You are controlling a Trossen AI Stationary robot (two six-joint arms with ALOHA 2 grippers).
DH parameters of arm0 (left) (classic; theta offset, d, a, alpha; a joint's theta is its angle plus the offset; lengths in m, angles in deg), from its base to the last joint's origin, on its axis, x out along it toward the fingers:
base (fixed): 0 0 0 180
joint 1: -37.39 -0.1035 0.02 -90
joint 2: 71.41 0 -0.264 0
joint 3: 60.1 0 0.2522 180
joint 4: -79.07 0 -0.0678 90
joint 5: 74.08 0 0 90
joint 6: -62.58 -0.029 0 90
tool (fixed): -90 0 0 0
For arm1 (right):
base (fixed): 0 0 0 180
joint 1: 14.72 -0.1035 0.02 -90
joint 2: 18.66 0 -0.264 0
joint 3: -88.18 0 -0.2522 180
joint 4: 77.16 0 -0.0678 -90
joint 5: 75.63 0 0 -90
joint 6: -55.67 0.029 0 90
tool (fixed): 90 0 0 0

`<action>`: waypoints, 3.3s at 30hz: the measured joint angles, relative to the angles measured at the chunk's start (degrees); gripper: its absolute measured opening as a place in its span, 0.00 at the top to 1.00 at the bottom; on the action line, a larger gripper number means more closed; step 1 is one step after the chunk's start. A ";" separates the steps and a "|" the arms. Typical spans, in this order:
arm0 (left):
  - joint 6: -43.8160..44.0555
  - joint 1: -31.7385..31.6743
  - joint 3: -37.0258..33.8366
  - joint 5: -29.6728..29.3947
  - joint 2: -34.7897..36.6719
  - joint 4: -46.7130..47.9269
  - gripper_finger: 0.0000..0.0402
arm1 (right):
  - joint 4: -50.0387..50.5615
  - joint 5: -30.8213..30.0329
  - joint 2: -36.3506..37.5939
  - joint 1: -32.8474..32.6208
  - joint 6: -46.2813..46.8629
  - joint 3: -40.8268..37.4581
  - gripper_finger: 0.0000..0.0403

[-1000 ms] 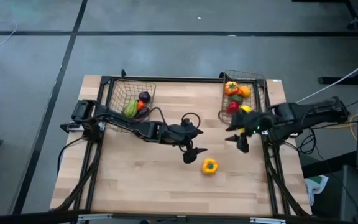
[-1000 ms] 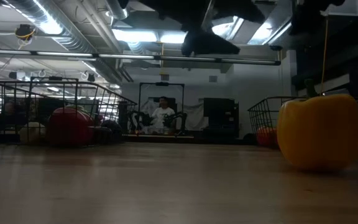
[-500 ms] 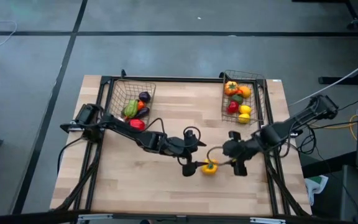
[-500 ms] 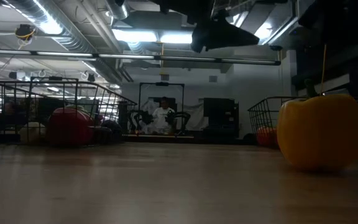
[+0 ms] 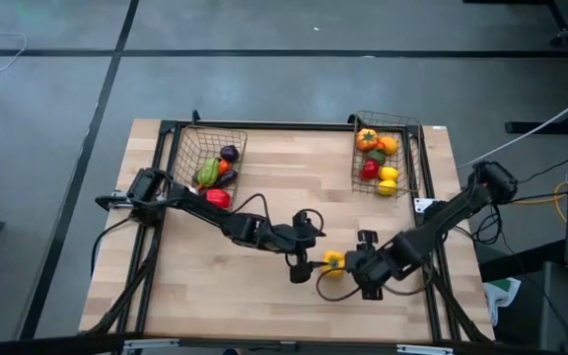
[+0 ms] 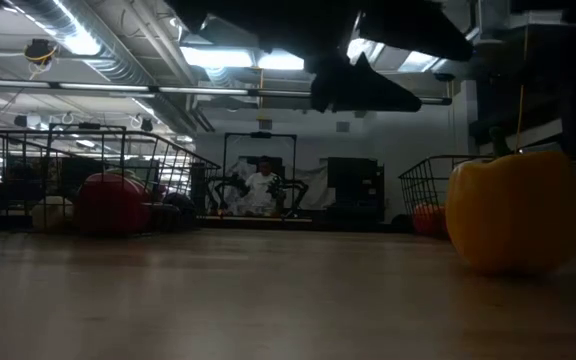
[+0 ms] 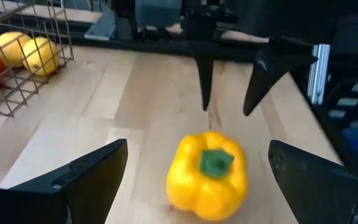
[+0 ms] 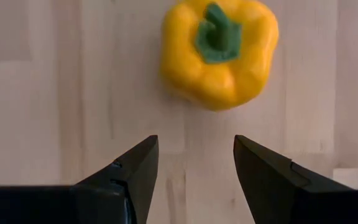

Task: Sort produce into baskets
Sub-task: Put the yellow bell pepper into the left gold wire basket

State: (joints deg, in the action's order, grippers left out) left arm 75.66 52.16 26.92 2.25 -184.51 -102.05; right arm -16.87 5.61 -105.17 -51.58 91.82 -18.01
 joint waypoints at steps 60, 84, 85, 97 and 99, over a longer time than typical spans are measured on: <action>0.30 1.33 0.20 0.09 -2.40 26.50 0.04 | -25.80 -10.92 -13.96 9.90 -9.52 0.00 0.48; -1.47 1.33 1.03 0.13 2.72 31.15 0.04 | -26.96 -11.23 -13.89 9.90 -9.50 -0.02 0.48; -1.44 1.33 1.05 0.07 3.43 31.12 0.04 | -27.10 -11.25 -13.88 9.90 -9.50 -0.02 0.48; 12.39 1.31 1.09 -0.63 11.34 40.57 0.04 | -29.64 -12.57 -13.87 9.90 -9.51 -0.02 0.48; 16.47 1.33 1.09 -0.61 11.47 42.13 0.04 | -30.33 -13.61 -13.87 9.90 -9.50 -0.02 0.48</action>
State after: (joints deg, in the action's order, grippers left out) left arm 92.14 53.49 28.01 1.64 -173.03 -59.91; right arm -47.20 -8.00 -119.04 -41.68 82.33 -18.03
